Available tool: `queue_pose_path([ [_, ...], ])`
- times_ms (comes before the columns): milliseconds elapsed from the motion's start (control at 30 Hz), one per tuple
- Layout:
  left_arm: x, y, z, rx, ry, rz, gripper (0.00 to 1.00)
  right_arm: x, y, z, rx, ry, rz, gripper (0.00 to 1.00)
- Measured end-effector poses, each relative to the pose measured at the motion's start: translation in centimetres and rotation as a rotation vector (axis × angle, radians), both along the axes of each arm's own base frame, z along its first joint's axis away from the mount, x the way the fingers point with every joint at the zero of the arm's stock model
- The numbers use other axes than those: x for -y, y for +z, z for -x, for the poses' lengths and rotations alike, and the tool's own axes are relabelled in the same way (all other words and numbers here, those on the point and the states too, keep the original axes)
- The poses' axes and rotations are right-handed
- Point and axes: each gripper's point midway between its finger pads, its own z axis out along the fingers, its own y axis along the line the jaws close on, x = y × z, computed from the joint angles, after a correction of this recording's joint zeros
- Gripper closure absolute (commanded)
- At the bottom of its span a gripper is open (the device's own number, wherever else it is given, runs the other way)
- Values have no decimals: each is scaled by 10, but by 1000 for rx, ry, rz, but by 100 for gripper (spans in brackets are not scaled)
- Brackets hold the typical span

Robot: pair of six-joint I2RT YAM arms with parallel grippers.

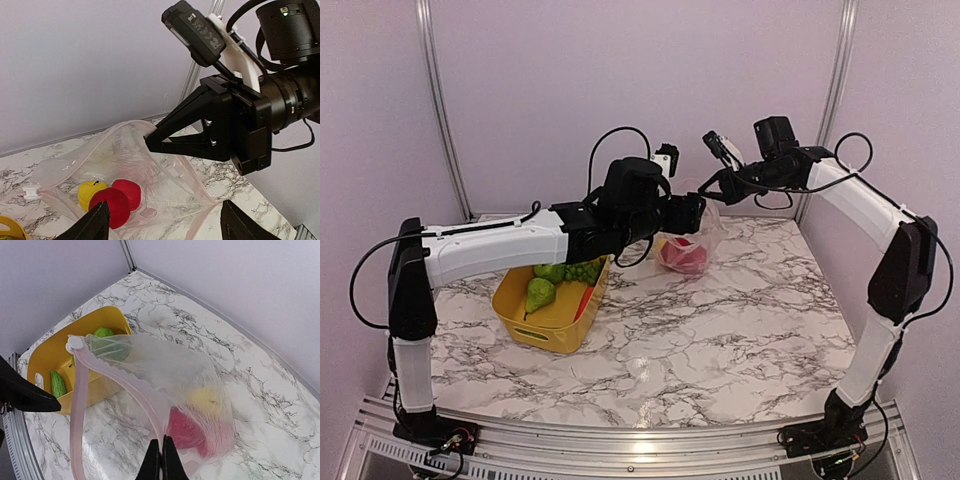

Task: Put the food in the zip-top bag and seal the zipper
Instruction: Place the fake vegetable in the zipper food storage bag.

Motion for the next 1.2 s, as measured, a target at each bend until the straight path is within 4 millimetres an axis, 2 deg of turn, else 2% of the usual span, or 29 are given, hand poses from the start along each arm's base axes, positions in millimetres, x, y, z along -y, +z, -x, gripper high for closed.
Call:
queue_pose_path([
  [100,-12,25,17,34,-25,22,22,19,7,-12,3,-48,-9,100],
  [267,-49,58,34,80,5,32,19,93,57,-59,127,-240,-18,100],
  [300,-57,60,36,85,18,29,15,106,65,-63,153,-273,-15,100],
  [333,-64,60,38,86,33,23,5,115,70,-66,175,-297,-11,100],
  [367,-70,60,39,86,45,17,2,120,73,-66,188,-310,-10,100],
  [467,-92,49,35,15,138,23,1,116,65,-57,180,-298,-12,100],
  [567,-106,44,32,-85,208,48,1,110,39,-50,122,-275,-7,100],
  [633,-116,55,32,-148,252,93,1,109,17,-48,76,-270,2,100],
  [733,-126,98,35,-203,279,221,1,109,-11,-44,13,-267,19,100],
  [867,-135,146,45,-273,276,403,1,102,-27,-38,-13,-246,41,100],
  [1000,-135,162,51,-352,266,506,1,84,-32,-32,-3,-206,69,100],
  [1100,-125,171,51,-382,240,546,1,72,-36,-31,-8,-181,83,100],
  [1200,-114,171,46,-414,207,564,1,63,-40,-35,-16,-167,89,100],
])
